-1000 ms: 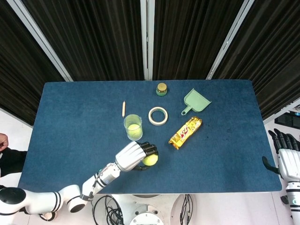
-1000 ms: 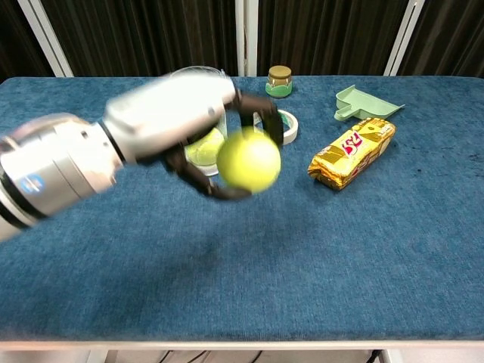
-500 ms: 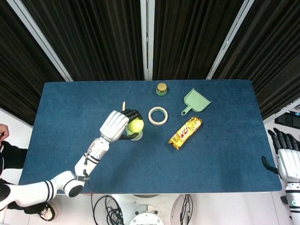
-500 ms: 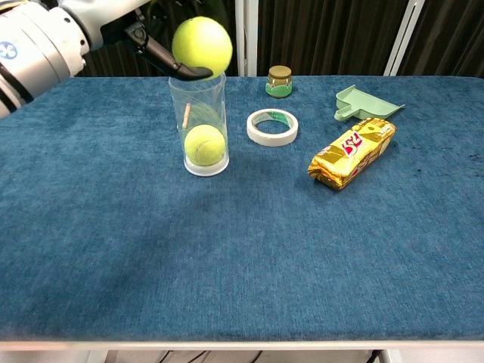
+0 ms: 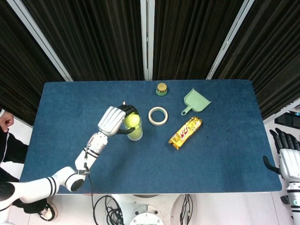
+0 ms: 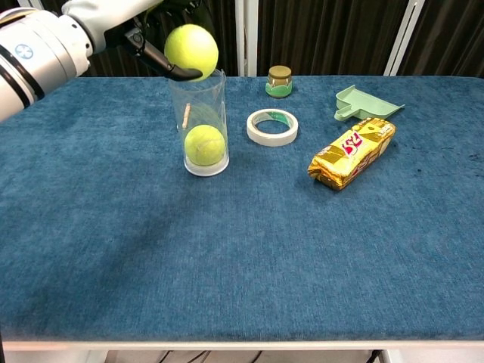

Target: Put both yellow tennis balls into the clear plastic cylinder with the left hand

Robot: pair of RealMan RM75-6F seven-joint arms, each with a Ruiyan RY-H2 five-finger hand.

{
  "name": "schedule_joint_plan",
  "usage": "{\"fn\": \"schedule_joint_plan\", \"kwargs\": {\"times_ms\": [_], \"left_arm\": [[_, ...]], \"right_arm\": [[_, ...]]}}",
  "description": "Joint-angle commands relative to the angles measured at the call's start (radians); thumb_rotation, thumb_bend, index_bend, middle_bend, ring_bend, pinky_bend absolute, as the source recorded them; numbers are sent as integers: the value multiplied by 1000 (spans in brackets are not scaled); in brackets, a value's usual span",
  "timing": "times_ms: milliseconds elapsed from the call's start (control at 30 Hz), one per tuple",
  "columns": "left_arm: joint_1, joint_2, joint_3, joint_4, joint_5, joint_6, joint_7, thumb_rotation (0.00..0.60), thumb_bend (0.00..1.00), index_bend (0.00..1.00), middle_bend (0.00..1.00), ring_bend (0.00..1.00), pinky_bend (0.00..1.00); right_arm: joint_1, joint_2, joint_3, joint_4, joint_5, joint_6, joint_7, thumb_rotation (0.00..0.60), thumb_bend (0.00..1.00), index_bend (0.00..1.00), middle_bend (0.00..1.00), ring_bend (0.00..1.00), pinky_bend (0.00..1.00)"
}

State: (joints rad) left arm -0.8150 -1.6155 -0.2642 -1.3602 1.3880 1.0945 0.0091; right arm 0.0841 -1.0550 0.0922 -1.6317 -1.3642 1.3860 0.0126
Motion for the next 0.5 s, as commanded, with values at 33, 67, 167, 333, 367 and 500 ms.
{"fn": "schedule_joint_plan", "kwargs": {"times_ms": [33,67,167,333,367,500], "left_arm": [[-1,17,10,-11,1,-20,-27,600,295,244,231,211,462],[-2,20,12,-11,7,-16,-28,600,291,189,187,166,416],[-6,23,18,-5,27,-6,-31,600,285,97,134,115,365],[-4,25,17,-14,29,9,-32,600,284,60,117,87,319],[-2,28,19,-20,30,12,-34,600,283,57,116,82,308],[22,54,24,-73,42,53,-26,600,268,71,116,80,273]], "right_arm": [[0,-1,1,0,1,1,2,600,305,0,0,0,0],[-1,-2,1,1,1,2,2,600,304,0,0,0,0],[1,-1,3,-1,4,-2,4,600,305,0,0,0,0],[2,5,1,-9,8,-11,10,600,305,0,0,0,0],[2,5,1,-10,8,-11,10,600,305,0,0,0,0],[-1,5,-1,-6,7,-8,13,600,305,0,0,0,0]]}}
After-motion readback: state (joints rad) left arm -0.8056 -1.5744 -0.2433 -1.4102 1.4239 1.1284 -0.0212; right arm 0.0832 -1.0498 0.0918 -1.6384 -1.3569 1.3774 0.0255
